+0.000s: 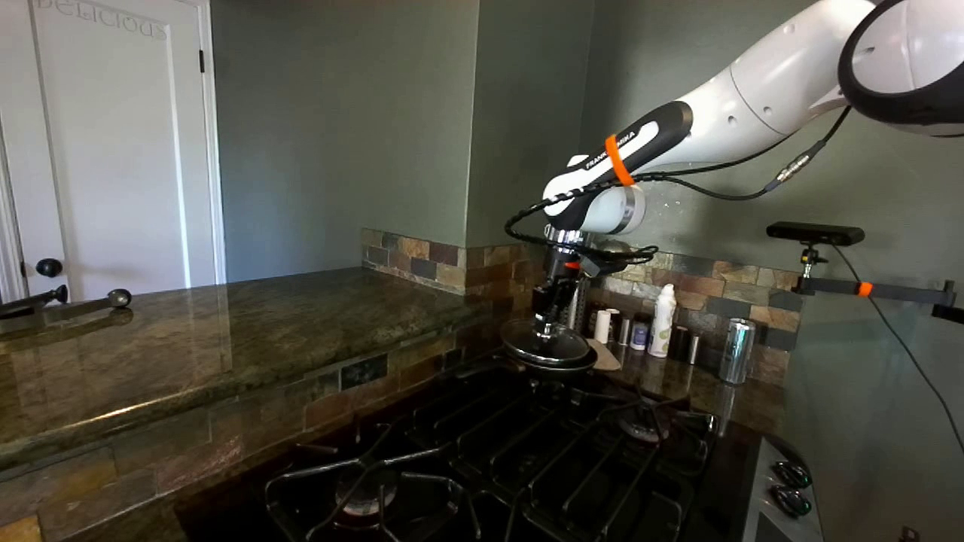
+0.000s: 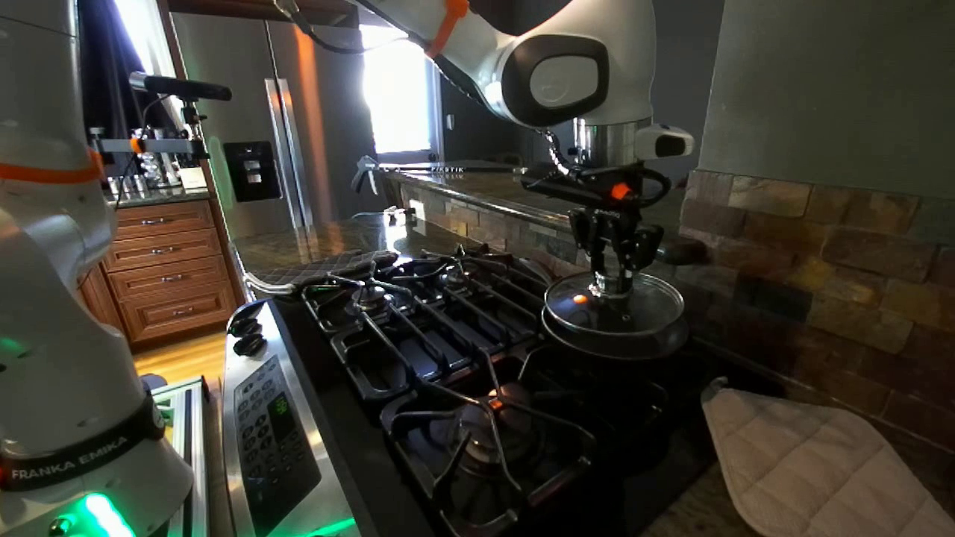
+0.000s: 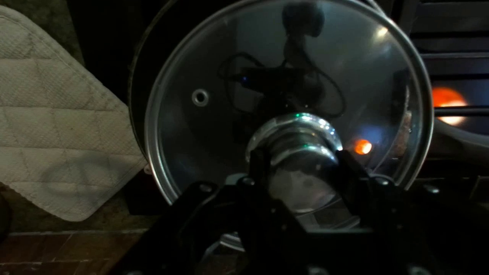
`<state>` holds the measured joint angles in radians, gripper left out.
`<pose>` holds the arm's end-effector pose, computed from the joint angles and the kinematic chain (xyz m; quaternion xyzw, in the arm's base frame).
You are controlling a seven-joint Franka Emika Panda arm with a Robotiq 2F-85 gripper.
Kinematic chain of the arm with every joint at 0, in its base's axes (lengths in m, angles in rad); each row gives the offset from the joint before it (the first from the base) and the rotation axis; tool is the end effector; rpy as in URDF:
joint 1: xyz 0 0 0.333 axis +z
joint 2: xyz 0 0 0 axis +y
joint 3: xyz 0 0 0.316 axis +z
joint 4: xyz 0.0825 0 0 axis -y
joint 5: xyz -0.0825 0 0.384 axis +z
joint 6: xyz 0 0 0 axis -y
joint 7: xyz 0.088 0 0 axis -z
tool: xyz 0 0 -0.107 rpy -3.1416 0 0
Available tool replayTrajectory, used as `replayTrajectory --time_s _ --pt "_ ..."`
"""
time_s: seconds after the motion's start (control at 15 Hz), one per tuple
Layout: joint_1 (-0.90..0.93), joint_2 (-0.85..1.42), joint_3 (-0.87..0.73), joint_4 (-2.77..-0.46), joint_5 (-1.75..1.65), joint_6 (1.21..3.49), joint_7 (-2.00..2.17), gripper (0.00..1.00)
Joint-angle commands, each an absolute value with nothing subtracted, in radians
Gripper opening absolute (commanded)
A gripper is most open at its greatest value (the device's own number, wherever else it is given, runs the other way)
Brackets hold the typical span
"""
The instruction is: Move the black pan to the right then put the lid on top
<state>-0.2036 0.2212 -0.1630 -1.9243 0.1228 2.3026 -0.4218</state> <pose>0.5818 -0.2158 0.3936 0.9963 -0.0064 0.0862 0.0020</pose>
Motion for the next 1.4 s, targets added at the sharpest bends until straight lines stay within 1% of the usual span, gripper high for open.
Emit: replayTrajectory --time_s 0.0,1.33 --pt "-0.231 0.250 -0.139 -1.878 0.161 2.266 -0.433 0.23" --pt "-0.236 0.255 -0.138 -1.886 0.131 2.238 -0.406 0.23"
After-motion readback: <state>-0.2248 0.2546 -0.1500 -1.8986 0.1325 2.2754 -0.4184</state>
